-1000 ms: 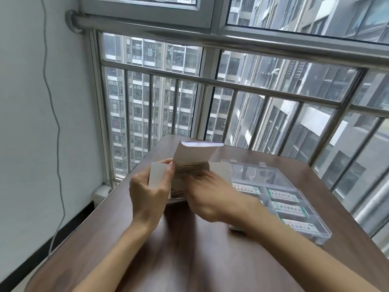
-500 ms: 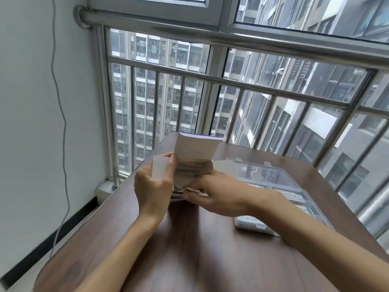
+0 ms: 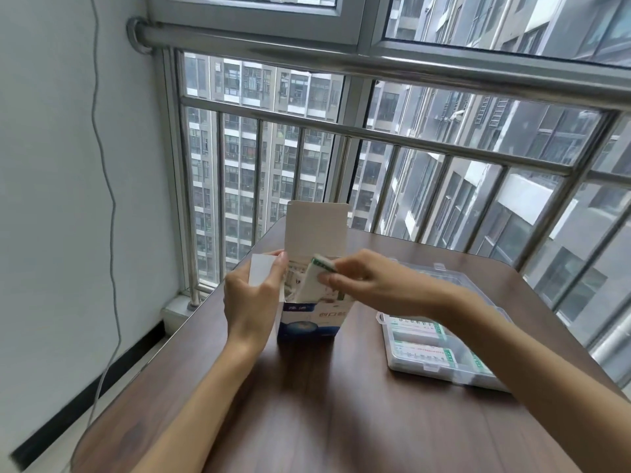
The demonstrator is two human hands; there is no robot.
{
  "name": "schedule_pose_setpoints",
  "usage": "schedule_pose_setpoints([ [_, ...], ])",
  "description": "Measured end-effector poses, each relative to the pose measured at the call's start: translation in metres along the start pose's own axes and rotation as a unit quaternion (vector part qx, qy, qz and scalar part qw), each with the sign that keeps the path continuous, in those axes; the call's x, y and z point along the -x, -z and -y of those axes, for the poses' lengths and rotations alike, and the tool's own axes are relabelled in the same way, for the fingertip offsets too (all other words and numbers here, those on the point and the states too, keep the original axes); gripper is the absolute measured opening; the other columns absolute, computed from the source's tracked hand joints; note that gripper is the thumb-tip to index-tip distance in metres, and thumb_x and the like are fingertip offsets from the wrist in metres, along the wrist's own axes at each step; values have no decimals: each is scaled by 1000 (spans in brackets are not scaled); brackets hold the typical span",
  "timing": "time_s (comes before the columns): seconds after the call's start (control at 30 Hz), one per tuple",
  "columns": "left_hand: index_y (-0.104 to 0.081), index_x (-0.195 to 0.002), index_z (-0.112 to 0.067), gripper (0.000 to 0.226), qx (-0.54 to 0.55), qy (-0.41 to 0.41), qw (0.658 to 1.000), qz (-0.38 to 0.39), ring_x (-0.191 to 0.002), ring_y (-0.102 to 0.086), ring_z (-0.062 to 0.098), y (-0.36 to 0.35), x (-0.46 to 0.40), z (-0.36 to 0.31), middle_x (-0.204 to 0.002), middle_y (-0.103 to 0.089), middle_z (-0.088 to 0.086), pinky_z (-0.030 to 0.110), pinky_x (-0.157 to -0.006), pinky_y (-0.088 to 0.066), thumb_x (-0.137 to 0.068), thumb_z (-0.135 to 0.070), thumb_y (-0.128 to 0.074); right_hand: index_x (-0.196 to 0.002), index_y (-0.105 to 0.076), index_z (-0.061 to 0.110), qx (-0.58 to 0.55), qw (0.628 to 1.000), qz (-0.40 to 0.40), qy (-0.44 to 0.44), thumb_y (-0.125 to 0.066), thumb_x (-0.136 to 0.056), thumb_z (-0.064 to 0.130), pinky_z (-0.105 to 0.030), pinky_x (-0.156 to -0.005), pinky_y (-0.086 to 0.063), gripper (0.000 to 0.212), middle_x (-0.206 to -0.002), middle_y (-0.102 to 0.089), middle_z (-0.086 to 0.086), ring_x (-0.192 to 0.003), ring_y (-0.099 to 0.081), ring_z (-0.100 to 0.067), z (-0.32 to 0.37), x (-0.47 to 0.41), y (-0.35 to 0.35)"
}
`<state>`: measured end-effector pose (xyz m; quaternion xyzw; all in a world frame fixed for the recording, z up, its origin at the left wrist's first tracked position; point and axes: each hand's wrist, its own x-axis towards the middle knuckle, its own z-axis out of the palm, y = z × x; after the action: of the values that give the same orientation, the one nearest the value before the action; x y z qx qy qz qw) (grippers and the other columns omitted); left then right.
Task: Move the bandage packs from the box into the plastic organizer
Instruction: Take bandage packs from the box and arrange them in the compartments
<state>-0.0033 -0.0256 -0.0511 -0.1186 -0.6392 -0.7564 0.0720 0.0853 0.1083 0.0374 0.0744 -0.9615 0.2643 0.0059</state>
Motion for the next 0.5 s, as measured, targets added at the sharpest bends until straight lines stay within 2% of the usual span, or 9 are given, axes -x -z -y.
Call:
schedule_pose_setpoints([
  [0.13,-73,-80,-27,27,8,16,1000,19,-78,-69,19,1,-2,-1,-76,-73,-3,43,-77,-52,-93,-40,-54,-92,-61,-3,56,988,-139,-46,-38,-101,25,-42,-73,-46,37,-90,-62,-13,-79,-56,-28,-7,-11,-2],
  [0.2,-73,-84,-32,29,5,23,999,27,-86,-68,17,2,-3,-2,-80,-74,-6,38,-79,-51,-98,-37,-48,-98,-63,0,-12,982,-171,-85,-38,-101,23,-33,-74,-48,35,-94,-63,-9,-82,-58,-23,-9,-13,-2],
  [0.27,-70,-94,-33,27,-5,22,999,35,-95,-66,14,2,-8,-1,-88,-73,-10,32,-80,-48,-98,-41,-45,-103,-62,8,-143,965,-180,-130,-38,-101,22,-21,-71,-44,29,-94,-63,-3,-82,-56,-14,-9,-10,1],
  [0.3,-68,-104,-30,30,-15,26,999,36,-102,-63,14,2,-11,0,-99,-71,-9,30,-84,-46,-96,-47,-45,-103,-61,11,-194,953,-180,-149,-38,-101,22,-17,-67,-43,26,-90,-61,0,-78,-53,-10,-9,-8,4],
  [0.4,-44,-137,-20,68,-52,30,998,12,-127,-46,17,5,-15,3,-137,-51,-1,31,-100,-36,-85,-63,-47,-103,-61,6,-278,931,-170,-165,-39,-101,21,-16,-58,-41,26,-80,-56,0,-65,-50,-7,-17,3,12],
  [0.47,-36,-141,-21,78,-113,-52,991,-48,-128,-40,16,5,-10,-8,-140,-43,1,34,-104,-33,-80,-69,-44,-101,-62,6,-309,926,-140,-164,-41,-100,21,-16,-55,-43,26,-80,-60,-2,-62,-53,-7,-26,15,16],
  [0.5,-38,-139,-22,74,-135,-118,982,-67,-124,-41,14,3,-5,-18,-136,-45,0,36,-104,-36,-81,-68,-43,-102,-62,5,-322,925,-116,-164,-42,-100,21,-15,-55,-44,26,-80,-62,-2,-61,-55,-7,-30,21,18],
])
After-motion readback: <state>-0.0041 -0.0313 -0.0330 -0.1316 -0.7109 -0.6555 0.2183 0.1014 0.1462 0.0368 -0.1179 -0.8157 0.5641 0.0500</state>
